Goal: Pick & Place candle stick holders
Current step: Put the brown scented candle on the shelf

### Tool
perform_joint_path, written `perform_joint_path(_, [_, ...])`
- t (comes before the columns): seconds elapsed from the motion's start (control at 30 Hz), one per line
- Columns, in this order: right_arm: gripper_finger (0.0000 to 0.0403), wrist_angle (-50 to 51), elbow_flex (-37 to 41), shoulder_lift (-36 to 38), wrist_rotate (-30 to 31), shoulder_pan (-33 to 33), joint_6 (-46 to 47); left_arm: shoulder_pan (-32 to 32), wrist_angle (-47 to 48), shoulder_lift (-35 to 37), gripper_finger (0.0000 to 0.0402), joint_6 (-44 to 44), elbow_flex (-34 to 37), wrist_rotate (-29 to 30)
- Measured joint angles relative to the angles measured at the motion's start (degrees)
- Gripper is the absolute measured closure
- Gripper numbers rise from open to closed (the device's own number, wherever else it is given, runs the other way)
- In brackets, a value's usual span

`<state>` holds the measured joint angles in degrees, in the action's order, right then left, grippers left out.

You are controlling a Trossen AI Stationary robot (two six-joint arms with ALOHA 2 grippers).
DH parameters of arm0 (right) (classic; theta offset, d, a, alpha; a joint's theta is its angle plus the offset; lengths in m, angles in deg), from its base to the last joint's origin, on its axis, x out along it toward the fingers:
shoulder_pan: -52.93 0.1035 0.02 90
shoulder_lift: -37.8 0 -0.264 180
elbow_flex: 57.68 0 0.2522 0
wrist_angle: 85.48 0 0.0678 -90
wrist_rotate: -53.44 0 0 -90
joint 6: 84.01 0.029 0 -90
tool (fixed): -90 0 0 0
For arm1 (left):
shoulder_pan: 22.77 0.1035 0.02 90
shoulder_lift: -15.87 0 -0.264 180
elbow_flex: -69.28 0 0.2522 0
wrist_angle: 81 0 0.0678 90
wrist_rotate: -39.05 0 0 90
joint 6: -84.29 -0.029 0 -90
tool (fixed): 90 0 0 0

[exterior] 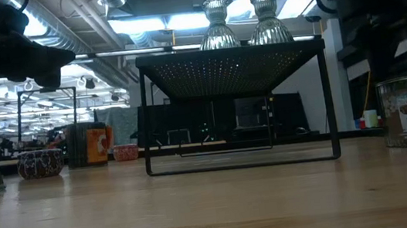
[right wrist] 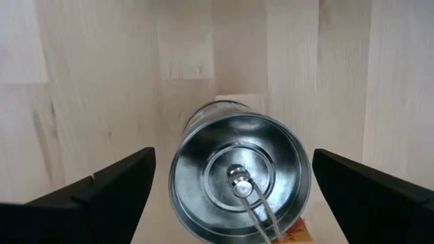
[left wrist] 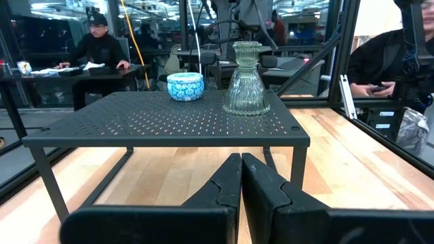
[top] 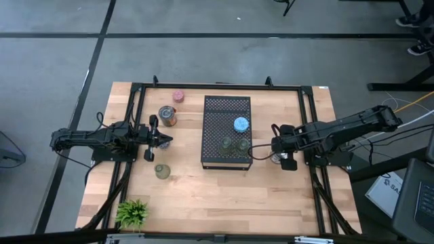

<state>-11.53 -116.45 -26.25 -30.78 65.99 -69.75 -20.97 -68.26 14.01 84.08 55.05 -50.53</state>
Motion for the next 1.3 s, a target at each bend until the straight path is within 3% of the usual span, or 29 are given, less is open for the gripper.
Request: perform_joint_path(1.3, [0.0003, -0.2, 0.7, -0.5, -0.5, -1.9, 0.2, 0.0, 0.0, 0.0, 0.0395, 0.0, 0.0, 0.0])
